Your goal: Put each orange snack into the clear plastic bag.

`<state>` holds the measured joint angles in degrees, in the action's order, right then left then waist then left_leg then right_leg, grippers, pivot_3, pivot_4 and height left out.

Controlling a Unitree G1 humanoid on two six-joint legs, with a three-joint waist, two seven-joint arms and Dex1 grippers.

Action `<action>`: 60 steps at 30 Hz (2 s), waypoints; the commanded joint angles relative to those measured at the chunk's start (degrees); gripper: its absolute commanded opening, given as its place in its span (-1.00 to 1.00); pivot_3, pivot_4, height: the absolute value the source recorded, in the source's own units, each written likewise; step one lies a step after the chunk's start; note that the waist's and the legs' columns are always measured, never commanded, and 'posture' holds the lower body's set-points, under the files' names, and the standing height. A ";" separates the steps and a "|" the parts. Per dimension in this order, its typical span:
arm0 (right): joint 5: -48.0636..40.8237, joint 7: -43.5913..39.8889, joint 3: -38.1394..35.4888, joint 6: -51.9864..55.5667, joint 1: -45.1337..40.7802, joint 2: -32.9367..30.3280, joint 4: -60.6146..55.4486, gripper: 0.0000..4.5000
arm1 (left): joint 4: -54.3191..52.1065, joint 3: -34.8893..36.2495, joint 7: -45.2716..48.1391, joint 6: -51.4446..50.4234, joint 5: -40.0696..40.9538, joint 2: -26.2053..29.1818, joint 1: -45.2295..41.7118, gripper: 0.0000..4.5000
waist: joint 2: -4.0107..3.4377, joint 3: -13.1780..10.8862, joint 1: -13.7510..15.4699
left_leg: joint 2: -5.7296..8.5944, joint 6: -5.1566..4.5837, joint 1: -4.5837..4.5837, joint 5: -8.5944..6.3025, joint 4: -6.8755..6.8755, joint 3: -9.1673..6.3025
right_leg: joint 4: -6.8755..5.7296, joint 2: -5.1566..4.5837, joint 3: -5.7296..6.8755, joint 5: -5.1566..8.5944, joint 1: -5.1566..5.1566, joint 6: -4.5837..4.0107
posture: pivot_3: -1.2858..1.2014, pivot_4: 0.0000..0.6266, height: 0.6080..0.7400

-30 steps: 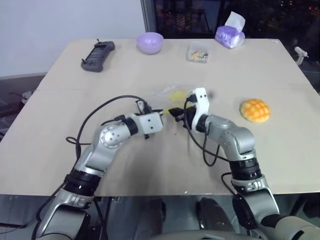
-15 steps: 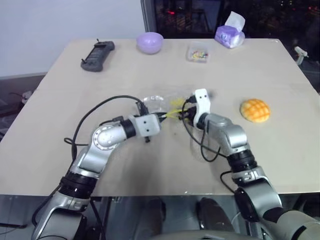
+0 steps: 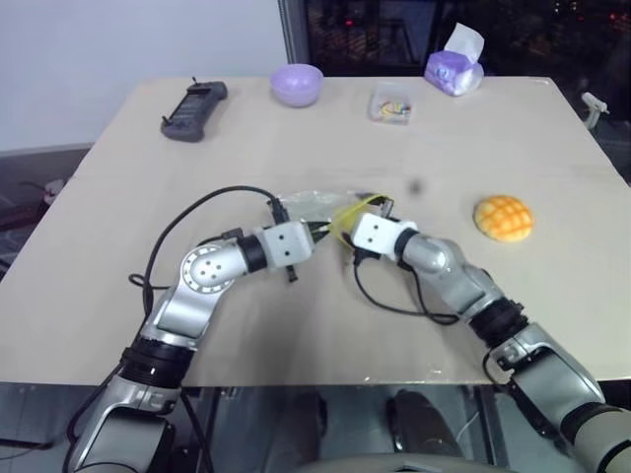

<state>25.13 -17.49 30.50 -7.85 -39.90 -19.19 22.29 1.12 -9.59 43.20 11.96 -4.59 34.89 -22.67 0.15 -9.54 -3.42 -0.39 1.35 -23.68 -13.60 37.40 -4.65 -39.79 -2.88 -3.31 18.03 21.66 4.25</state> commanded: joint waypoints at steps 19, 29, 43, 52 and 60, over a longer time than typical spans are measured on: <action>-42.49 -27.14 -38.23 26.94 14.78 -21.41 -20.46 0.99 | 2.07 0.72 -5.45 1.16 -3.83 -1.77 -2.63 -1.00 | 0.08 -0.08 1.14 | 0.02 -0.01 -0.04 -0.01 0.01 -0.05 | 0.04 -0.04 0.07 0.00 -0.07 0.00 | 0.03 -0.52 1.00; -39.87 -18.90 -42.39 27.55 11.45 -19.60 1.81 0.99 | 1.03 0.09 -4.50 0.19 -4.54 -1.66 -2.57 -1.00 | 0.09 -0.08 0.92 | 0.04 -0.01 -0.06 -0.01 0.00 0.11 | 0.08 -0.08 -0.06 0.00 -0.03 0.00 | 0.03 -0.52 1.00; -43.13 -22.51 -43.11 33.02 12.07 -17.86 6.52 -0.28 | 0.82 -0.11 -4.17 0.76 -5.63 -0.99 -3.01 -1.00 | 0.15 -0.05 1.10 | 0.02 -0.01 -0.02 -0.01 0.03 0.10 | 0.05 -0.07 -0.06 0.00 -0.08 0.00 | 0.03 -0.52 1.00; -47.07 -27.67 -42.40 31.71 12.84 -16.97 -4.85 -1.00 | 1.87 -0.24 -4.46 1.46 -5.78 -1.09 -3.24 -1.00 | 0.14 -0.05 1.06 | 0.02 -0.01 -0.02 -0.01 0.03 0.10 | 0.05 -0.06 -0.06 0.00 -0.07 0.00 | 0.03 -0.52 1.00; -65.08 -34.90 -40.63 45.21 15.50 -13.09 -30.83 -1.00 | 3.25 -1.06 -5.07 2.58 -6.70 -1.95 -4.45 -1.00 | 0.01 -0.13 1.28 | 0.01 -0.01 -0.08 -0.01 0.03 0.04 | 0.05 -0.04 -0.03 0.00 -0.05 0.00 | 0.03 -0.52 1.00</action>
<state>-36.42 -51.67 -10.71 34.74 -24.81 -32.40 -3.35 4.73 -11.01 38.76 13.27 -11.19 33.08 -25.97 0.16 -9.68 -2.14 -0.37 1.33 -23.77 -13.61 37.43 -4.64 -39.74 -2.92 -3.30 18.03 21.60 4.25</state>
